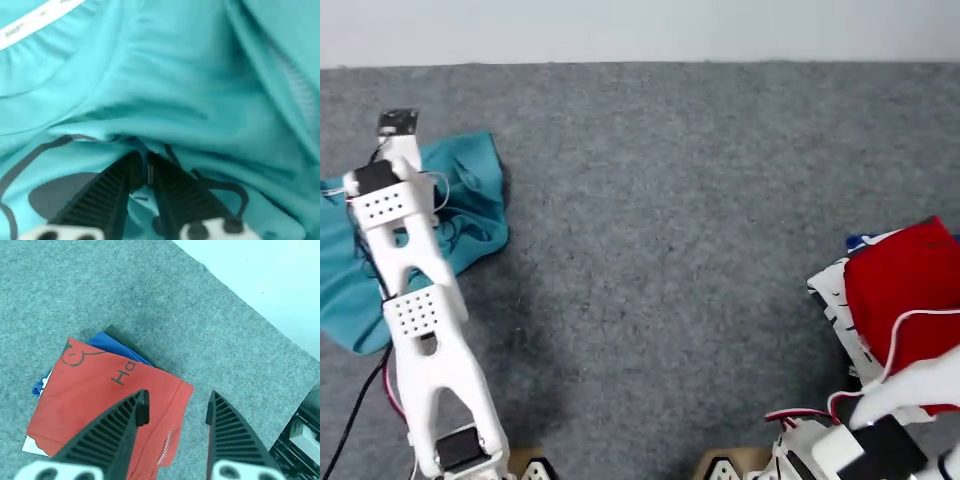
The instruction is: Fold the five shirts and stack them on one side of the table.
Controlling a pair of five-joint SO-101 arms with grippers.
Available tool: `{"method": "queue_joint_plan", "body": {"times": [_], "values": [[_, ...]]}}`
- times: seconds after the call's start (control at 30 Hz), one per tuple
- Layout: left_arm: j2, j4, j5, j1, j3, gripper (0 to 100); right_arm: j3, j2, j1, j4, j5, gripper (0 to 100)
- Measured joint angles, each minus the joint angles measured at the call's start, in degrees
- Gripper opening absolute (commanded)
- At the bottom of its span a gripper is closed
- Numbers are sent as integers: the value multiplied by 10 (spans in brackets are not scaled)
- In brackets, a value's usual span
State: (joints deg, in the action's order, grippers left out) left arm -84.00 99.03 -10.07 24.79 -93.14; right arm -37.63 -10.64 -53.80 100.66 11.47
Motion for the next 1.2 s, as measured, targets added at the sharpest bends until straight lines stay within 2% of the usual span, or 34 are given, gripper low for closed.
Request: {"method": "queue_joint_plan", "body": {"times": [0.1, 0.47, 0.63, 0.73, 0.87, 1.03, 1.2], "values": [[26, 3, 25, -41, 1, 13, 0, 0, 0, 0, 0, 198], [168, 7, 27, -333, 14, 12, 0, 0, 0, 0, 0, 198], [218, 8, 27, -426, 45, 16, 0, 0, 0, 0, 0, 198], [242, 8, 27, -409, 70, 63, 0, 0, 0, 0, 0, 198], [284, 8, 27, -327, 131, 175, 0, 0, 0, 0, 0, 198], [361, 8, -26, -211, 252, 176, 0, 0, 0, 0, 0, 198], [389, -4, -44, -156, 375, 176, 29, 0, 0, 0, 0, 198]]}}
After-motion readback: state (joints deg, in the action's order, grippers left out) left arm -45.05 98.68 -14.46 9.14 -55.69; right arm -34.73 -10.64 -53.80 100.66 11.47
